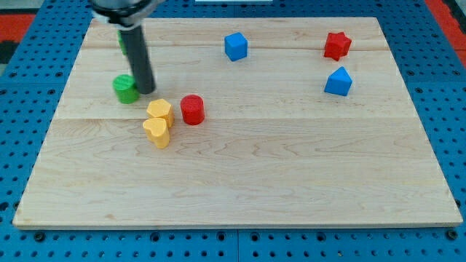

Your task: Move the yellow heart diagonal to the bottom left of the blue triangle

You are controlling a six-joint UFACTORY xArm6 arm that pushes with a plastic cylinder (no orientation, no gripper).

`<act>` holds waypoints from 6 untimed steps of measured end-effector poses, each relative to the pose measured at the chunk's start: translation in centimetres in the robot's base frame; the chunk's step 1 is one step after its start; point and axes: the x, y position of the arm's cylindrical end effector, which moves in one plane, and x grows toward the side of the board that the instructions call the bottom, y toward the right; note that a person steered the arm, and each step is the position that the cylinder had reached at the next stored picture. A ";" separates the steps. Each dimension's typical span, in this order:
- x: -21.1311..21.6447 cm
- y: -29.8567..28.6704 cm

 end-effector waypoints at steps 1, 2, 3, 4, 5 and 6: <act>0.0 -4.9; 2.5 -2.3; 6.7 -2.3; 8.4 -1.7; 9.5 -0.6; 10.0 4.1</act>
